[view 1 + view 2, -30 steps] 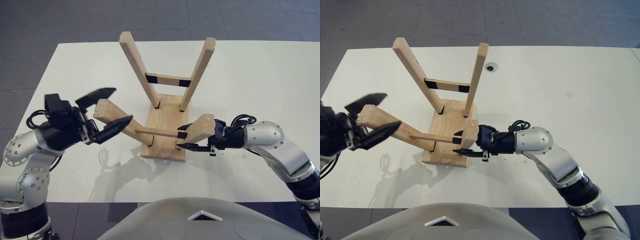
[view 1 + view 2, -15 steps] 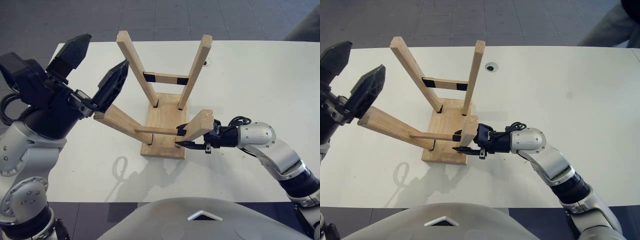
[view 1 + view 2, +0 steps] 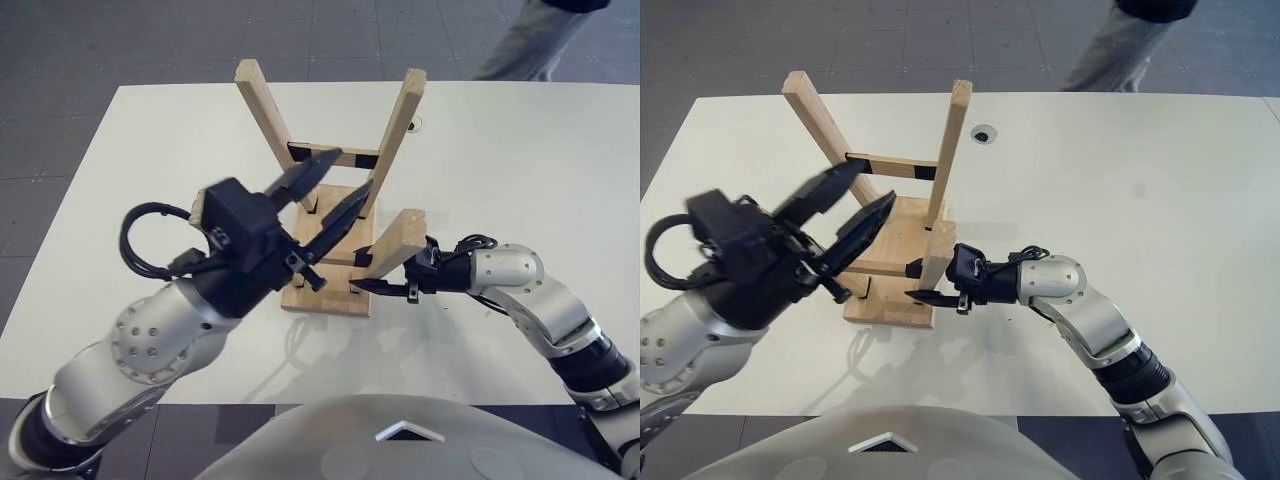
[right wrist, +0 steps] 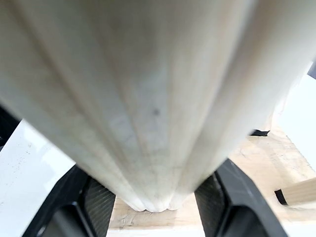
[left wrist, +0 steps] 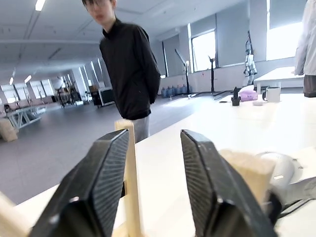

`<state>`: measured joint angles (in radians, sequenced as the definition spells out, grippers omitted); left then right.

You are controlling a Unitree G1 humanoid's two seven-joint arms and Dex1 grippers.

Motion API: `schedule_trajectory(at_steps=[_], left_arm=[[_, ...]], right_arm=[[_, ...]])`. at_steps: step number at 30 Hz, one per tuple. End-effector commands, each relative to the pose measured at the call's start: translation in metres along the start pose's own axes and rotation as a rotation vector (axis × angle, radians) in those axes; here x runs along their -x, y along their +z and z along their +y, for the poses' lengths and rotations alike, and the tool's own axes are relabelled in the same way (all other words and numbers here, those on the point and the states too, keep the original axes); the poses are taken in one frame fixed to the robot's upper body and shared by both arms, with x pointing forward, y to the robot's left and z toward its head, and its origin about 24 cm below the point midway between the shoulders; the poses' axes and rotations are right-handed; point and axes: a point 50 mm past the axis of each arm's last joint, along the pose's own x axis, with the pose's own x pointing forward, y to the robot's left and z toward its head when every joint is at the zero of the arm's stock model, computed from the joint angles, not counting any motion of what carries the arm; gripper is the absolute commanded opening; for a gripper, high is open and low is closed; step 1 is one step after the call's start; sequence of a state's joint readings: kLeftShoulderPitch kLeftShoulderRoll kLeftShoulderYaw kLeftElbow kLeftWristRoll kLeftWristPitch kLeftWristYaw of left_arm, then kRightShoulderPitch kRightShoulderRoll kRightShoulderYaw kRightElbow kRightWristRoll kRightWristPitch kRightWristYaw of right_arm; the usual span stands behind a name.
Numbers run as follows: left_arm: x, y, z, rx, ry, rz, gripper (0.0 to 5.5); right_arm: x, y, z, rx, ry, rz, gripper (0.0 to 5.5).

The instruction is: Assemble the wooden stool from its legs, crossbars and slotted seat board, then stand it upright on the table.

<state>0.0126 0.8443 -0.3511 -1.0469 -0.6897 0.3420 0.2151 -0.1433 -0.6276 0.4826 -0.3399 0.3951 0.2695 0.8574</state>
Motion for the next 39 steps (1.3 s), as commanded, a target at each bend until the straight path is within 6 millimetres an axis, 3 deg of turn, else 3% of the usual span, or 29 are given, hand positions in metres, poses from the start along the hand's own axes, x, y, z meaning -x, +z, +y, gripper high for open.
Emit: schedule_trajectory(at_steps=[1, 5, 8, 13, 18, 23, 26, 29, 34, 39], left_arm=[[-0.006, -0.012, -0.007, -0.034, 0.117, 0.051, 1.22], [-0.007, -0.021, -0.009, -0.017, 0.261, 0.098, 1.22], [-0.010, -0.023, -0.016, 0.011, 0.250, 0.100, 1.22], [-0.019, -0.004, -0.015, 0.043, 0.278, -0.070, 1.22], [-0.003, -0.067, -0.025, 0.097, 0.333, 0.386, 1.22], [0.013, -0.107, -0.039, 0.138, 0.323, 0.677, 1.22], [0.009, -0.099, -0.039, 0.132, 0.292, 0.625, 1.22], [-0.004, -0.072, -0.038, 0.144, 0.264, 0.428, 1.22], [-0.021, -0.014, -0.014, 0.124, 0.360, 0.000, 1.22], [-0.023, 0.005, -0.006, 0.127, 0.342, -0.169, 1.22]], right_arm=[[0.009, -0.044, 0.006, -0.144, -0.046, 0.221, 2.06], [0.009, -0.044, 0.006, -0.145, -0.052, 0.216, 2.06], [0.010, -0.044, 0.006, -0.146, -0.060, 0.214, 2.06], [0.011, -0.043, 0.006, -0.146, -0.067, 0.211, 2.06], [0.011, -0.042, 0.008, -0.147, -0.063, 0.208, 2.06], [0.010, -0.041, 0.010, -0.152, -0.059, 0.201, 2.06], [0.010, -0.041, 0.010, -0.153, -0.060, 0.200, 2.06], [0.010, -0.042, 0.010, -0.154, -0.062, 0.200, 2.06], [0.010, -0.043, 0.010, -0.155, -0.065, 0.200, 2.06], [0.010, -0.043, 0.010, -0.155, -0.066, 0.201, 2.06]])
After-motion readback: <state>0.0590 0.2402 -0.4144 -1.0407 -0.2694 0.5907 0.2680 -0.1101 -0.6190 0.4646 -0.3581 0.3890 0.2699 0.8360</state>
